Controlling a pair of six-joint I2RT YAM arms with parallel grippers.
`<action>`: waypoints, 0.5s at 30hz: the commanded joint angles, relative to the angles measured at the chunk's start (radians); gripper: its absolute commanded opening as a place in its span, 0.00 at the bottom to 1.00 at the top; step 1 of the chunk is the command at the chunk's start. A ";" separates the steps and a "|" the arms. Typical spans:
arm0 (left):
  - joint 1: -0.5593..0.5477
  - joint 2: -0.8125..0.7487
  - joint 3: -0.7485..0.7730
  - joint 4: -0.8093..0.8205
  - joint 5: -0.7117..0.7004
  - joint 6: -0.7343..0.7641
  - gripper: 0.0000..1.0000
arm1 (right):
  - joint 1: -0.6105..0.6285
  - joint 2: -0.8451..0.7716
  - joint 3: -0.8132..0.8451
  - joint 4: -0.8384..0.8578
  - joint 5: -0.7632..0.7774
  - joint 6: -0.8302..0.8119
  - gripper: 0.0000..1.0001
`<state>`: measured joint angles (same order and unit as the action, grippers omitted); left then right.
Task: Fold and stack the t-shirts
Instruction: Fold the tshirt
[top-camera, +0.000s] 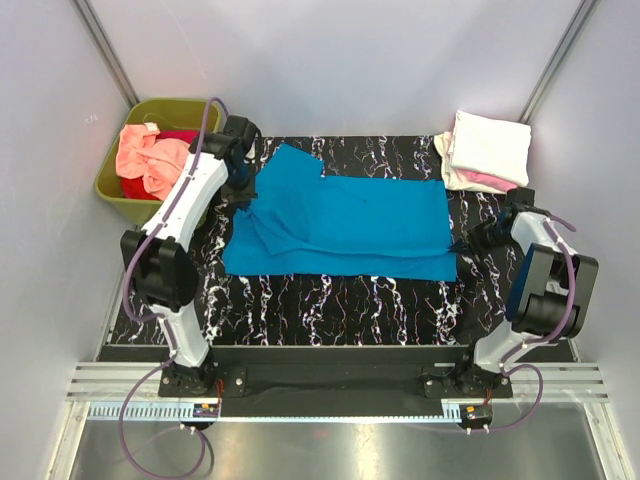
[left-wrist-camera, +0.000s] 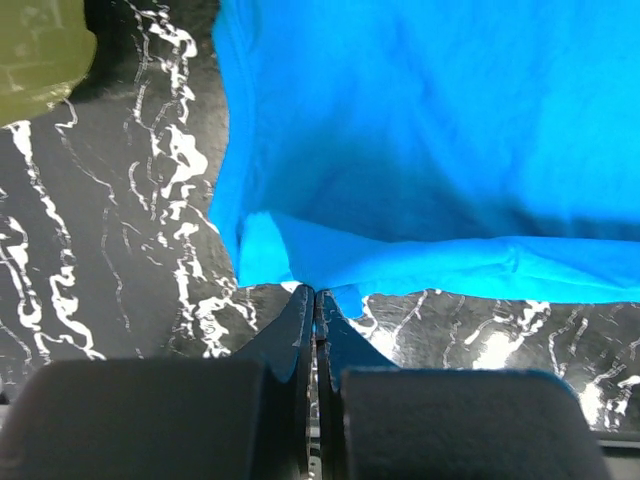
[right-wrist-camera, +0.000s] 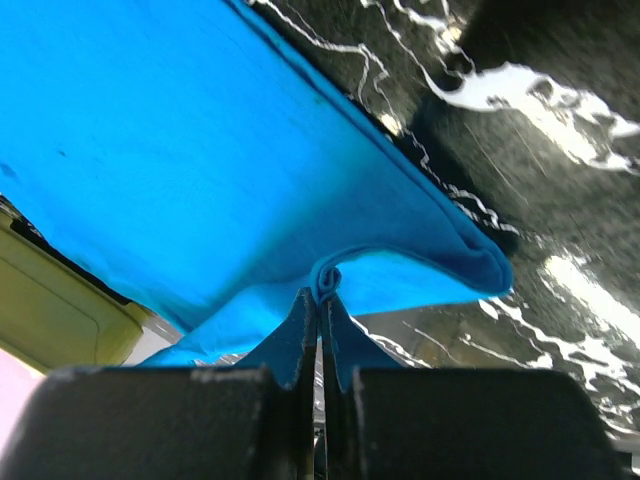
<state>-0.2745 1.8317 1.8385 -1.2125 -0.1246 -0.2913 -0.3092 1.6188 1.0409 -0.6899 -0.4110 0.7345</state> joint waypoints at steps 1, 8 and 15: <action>0.015 0.029 0.082 -0.010 -0.058 0.029 0.00 | 0.012 0.042 0.051 0.038 -0.012 0.014 0.00; 0.026 0.132 0.197 -0.038 -0.073 0.032 0.00 | 0.013 0.128 0.114 0.044 -0.009 0.020 0.00; 0.040 0.253 0.287 -0.044 -0.079 0.047 0.00 | 0.021 0.213 0.142 0.067 -0.014 0.020 0.00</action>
<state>-0.2470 2.0525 2.0621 -1.2499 -0.1734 -0.2726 -0.2996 1.8000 1.1431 -0.6502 -0.4118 0.7464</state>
